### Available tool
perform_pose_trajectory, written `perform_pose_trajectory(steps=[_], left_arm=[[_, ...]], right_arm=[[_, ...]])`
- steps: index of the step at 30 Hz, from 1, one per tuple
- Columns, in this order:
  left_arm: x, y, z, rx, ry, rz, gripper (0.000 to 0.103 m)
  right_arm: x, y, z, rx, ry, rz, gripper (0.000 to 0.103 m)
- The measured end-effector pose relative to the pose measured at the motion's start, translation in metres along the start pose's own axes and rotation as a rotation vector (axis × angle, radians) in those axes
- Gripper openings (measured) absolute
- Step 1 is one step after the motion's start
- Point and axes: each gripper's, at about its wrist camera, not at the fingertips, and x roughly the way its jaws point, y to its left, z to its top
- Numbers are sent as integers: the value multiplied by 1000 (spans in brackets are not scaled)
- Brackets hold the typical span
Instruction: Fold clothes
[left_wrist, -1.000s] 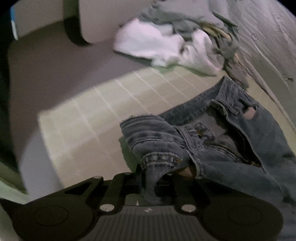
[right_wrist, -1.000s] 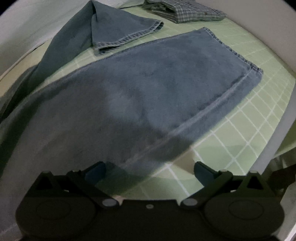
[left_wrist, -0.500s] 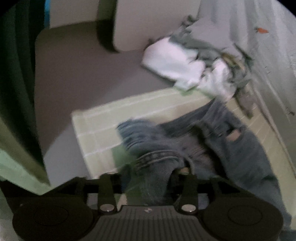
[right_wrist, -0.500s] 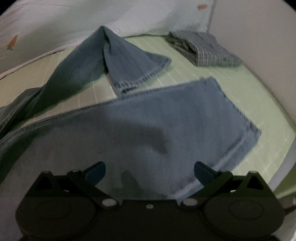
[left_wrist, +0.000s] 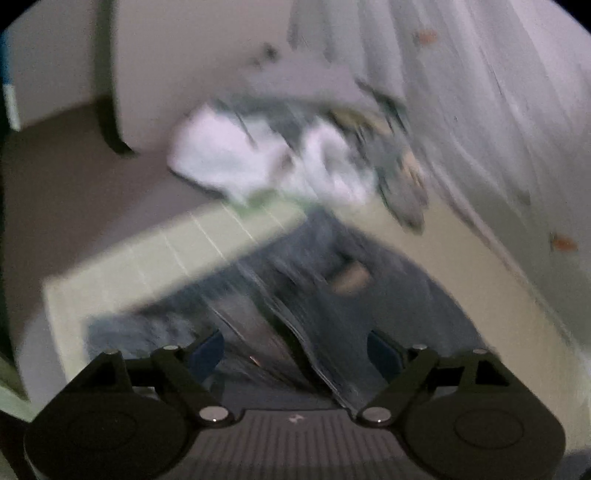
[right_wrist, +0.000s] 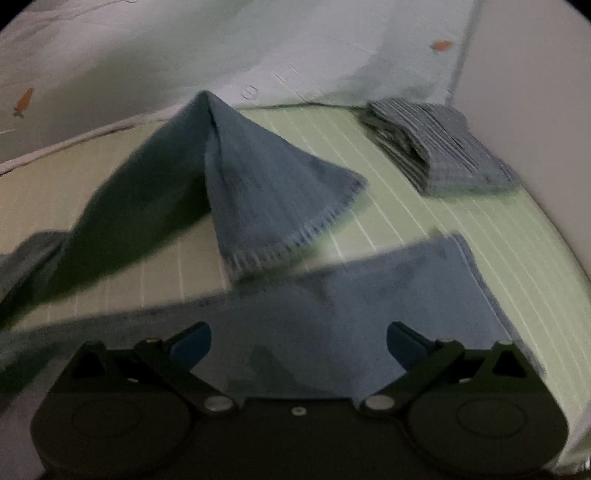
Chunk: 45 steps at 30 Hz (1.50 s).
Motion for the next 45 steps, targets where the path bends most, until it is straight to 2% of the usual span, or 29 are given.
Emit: perform_pose_trajectory(steps=[3, 5, 6, 8, 9, 13, 15, 17, 19, 20, 22, 24, 27, 29, 31, 32, 34, 36, 38, 39, 41, 44, 45], left_arm=[[29, -29, -15, 15, 100, -25, 86], [47, -49, -24, 47, 156, -39, 86], [54, -58, -29, 67, 174, -20, 86], [67, -73, -37, 104, 208, 16, 96], [70, -75, -39, 112, 214, 35, 96], [85, -84, -47, 142, 237, 107, 102], [90, -88, -51, 181, 244, 136, 102], [93, -90, -55, 208, 241, 152, 103], [94, -90, -52, 199, 244, 154, 103], [94, -90, -50, 197, 248, 154, 103], [95, -90, -49, 196, 255, 152, 103], [95, -89, -50, 200, 253, 150, 103], [94, -90, -52, 204, 248, 148, 103], [93, -89, -53, 206, 245, 146, 103], [93, -90, -54, 206, 238, 147, 103], [93, -90, -55, 206, 234, 147, 103], [92, -90, -55, 206, 230, 149, 103], [92, -90, -54, 206, 234, 150, 103], [93, -90, -53, 206, 241, 151, 103], [94, -90, -52, 207, 245, 151, 103], [94, -90, -52, 205, 246, 154, 103], [94, -91, -52, 202, 247, 158, 103], [95, -91, -52, 201, 248, 159, 103]], right_arm=[[22, 9, 21, -61, 5, 39, 99], [37, 17, 36, -98, 11, 52, 93], [43, 20, 44, -112, 1, 49, 93], [54, 22, 62, -118, -19, 30, 89], [59, 23, 74, -114, -30, 29, 87], [88, 25, 110, -144, -37, 48, 70], [109, 29, 122, -187, 5, 42, 58], [125, 32, 128, -214, 61, 64, 27], [132, 32, 135, -222, 62, 114, 8], [130, 33, 138, -246, 38, 121, 4], [115, 38, 150, -319, -84, 84, 4], [88, 37, 166, -354, -256, 2, 4], [37, 22, 185, -282, -484, -35, 4], [11, 15, 180, -271, -611, -92, 4], [3, 15, 161, -324, -674, -194, 5], [7, 17, 150, -360, -655, -239, 6], [31, 15, 125, -413, -494, -285, 11], [59, 1, 103, -369, -241, -222, 13], [70, -17, 84, -248, -103, -159, 15], [66, -21, 78, -211, -89, -146, 18], [59, -30, 66, -141, -70, -125, 33], [42, -36, 69, -71, -125, -100, 35], [42, -37, 77, -35, -132, -60, 35]])
